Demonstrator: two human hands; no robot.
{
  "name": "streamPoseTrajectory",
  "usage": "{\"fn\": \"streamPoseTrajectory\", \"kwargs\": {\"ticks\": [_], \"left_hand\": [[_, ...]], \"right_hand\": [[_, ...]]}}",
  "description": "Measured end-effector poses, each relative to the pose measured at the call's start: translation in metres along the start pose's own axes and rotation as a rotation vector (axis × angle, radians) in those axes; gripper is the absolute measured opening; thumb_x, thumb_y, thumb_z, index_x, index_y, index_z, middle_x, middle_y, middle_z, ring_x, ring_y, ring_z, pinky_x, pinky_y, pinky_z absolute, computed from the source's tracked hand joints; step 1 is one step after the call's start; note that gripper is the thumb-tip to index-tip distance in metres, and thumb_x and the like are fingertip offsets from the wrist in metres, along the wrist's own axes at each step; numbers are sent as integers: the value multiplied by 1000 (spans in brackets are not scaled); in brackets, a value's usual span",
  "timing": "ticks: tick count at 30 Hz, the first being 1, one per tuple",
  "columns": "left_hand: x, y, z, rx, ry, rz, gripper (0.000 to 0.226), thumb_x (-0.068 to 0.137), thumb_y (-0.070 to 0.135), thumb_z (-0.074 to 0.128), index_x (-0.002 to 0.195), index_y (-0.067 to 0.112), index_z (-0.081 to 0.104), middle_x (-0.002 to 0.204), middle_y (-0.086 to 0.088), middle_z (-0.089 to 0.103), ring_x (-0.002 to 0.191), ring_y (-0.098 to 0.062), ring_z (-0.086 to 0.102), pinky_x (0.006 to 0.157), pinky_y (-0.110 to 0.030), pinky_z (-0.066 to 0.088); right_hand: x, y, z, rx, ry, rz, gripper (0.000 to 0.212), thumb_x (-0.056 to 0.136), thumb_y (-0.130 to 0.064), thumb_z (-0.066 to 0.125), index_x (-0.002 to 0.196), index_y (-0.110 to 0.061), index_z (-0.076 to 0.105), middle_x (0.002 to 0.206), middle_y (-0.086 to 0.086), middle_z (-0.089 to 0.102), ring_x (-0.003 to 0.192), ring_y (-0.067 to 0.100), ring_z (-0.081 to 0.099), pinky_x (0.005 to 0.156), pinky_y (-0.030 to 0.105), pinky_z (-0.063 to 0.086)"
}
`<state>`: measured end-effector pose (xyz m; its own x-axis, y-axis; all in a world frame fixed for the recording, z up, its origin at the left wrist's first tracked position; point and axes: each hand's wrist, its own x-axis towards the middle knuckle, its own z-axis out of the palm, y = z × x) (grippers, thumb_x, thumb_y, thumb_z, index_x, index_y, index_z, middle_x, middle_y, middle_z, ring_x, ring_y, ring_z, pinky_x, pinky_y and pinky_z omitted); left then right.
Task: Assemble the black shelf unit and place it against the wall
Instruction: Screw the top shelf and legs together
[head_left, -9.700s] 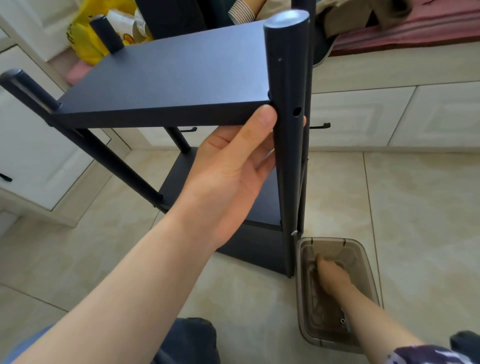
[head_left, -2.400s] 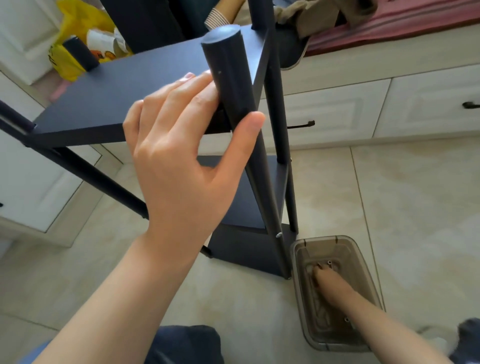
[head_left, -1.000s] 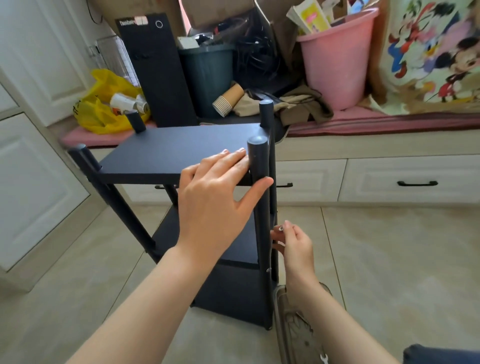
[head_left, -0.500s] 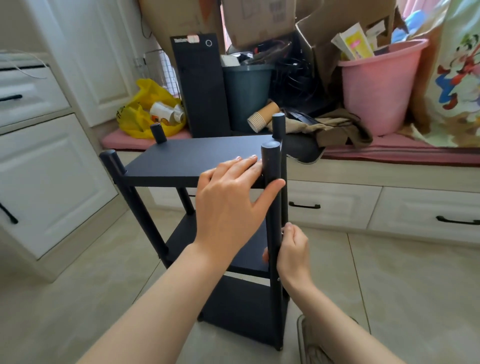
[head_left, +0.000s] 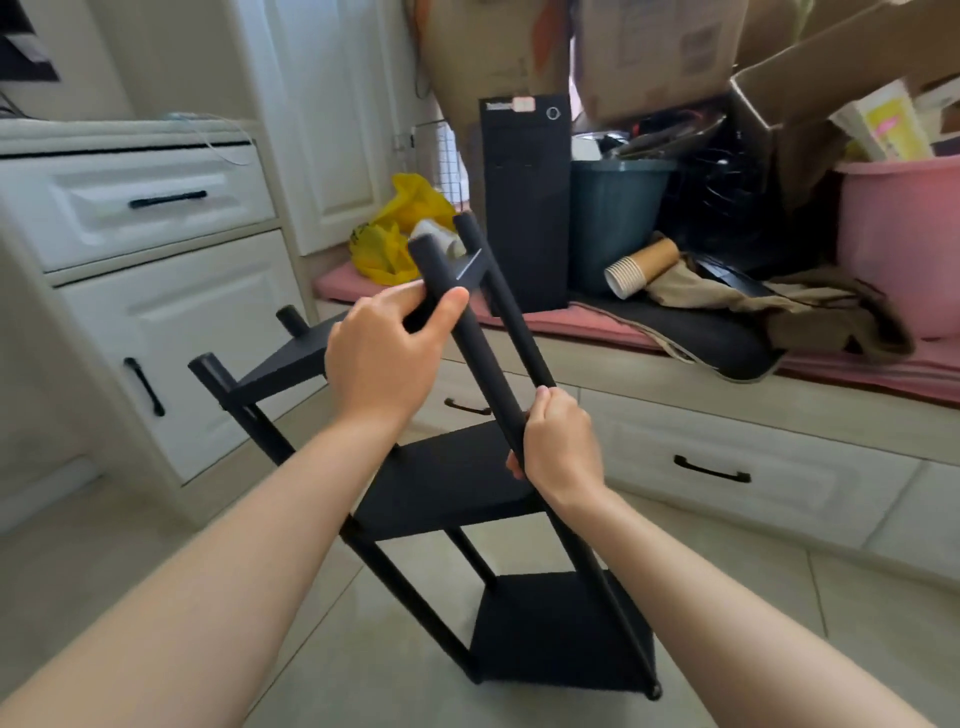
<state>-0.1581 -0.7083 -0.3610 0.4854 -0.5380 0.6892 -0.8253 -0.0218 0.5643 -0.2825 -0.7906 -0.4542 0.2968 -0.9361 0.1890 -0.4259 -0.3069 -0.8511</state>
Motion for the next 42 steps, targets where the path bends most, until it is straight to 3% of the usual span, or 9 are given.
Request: {"fn": "streamPoseTrajectory", "kwargs": {"ticks": [4, 8, 13, 16, 20, 26, 32, 36, 42], "left_hand": [[8, -31, -19, -117, 55, -116, 34, 92, 57, 60, 99, 30, 79, 82, 13, 73, 87, -16, 69, 77, -35, 54], [14, -62, -39, -242, 41, -248, 13, 86, 53, 71, 76, 45, 70, 68, 32, 67, 81, 7, 66, 72, -11, 47], [-4, -105, -59, -469, 75, -473, 15, 75, 47, 84, 77, 35, 75, 79, 23, 75, 85, -1, 72, 79, -18, 49], [-35, -136, -63, -598, 31, -646, 48, 50, 56, 87, 84, 24, 77, 88, 7, 79, 95, -12, 74, 86, -23, 51], [-92, -161, -49, -685, -48, -833, 54, 47, 50, 88, 88, 17, 79, 93, 0, 79, 103, -21, 71, 99, -38, 49], [-157, -181, -24, -815, -103, -1009, 45, 58, 24, 83, 96, 2, 74, 93, -9, 79, 90, -16, 76, 94, -32, 50], [-200, -204, -22, -753, -181, -1074, 46, 56, 21, 83, 96, 1, 73, 89, -6, 78, 92, -16, 75, 84, -21, 55], [-223, -212, -32, -547, -320, -1051, 59, 42, 44, 88, 89, 11, 77, 87, -1, 79, 93, -15, 73, 93, -30, 48], [-234, -209, -42, -300, -537, -958, 47, 45, 56, 84, 83, 28, 80, 86, 10, 78, 80, 1, 69, 75, -20, 45]], "right_hand": [[8, -24, 18, -115, -77, -74, 3, 94, -10, 48, 96, -10, 51, 85, 12, 66, 76, 35, 69, 66, 52, 59], [9, -39, 36, -246, -109, -171, 13, 95, -9, 55, 107, -8, 52, 93, 11, 64, 80, 32, 68, 66, 50, 60], [6, -34, 59, -389, -122, -242, 5, 99, -13, 50, 103, -11, 53, 82, -4, 53, 71, 18, 55, 56, 31, 45], [-4, -14, 68, -438, -119, -264, 7, 102, -15, 45, 98, -15, 51, 73, -11, 43, 60, 8, 44, 49, 24, 30], [-22, 26, 71, -429, -104, -260, 23, 106, -19, 32, 98, -16, 53, 77, -5, 55, 64, 16, 54, 54, 32, 42], [-44, 75, 74, -467, -98, -263, 28, 107, -24, 26, 89, -22, 47, 65, -4, 54, 58, 21, 55, 57, 40, 48], [-65, 104, 75, -542, -204, -254, 28, 107, -21, 26, 90, -19, 48, 66, 1, 57, 61, 29, 57, 64, 47, 50], [-80, 117, 73, -521, -251, -271, 28, 108, -23, 26, 90, -19, 48, 64, 2, 58, 57, 27, 59, 62, 48, 50], [-94, 126, 66, -500, -299, -222, 37, 105, -34, 18, 90, -19, 48, 61, 4, 61, 60, 28, 59, 67, 47, 48]]}}
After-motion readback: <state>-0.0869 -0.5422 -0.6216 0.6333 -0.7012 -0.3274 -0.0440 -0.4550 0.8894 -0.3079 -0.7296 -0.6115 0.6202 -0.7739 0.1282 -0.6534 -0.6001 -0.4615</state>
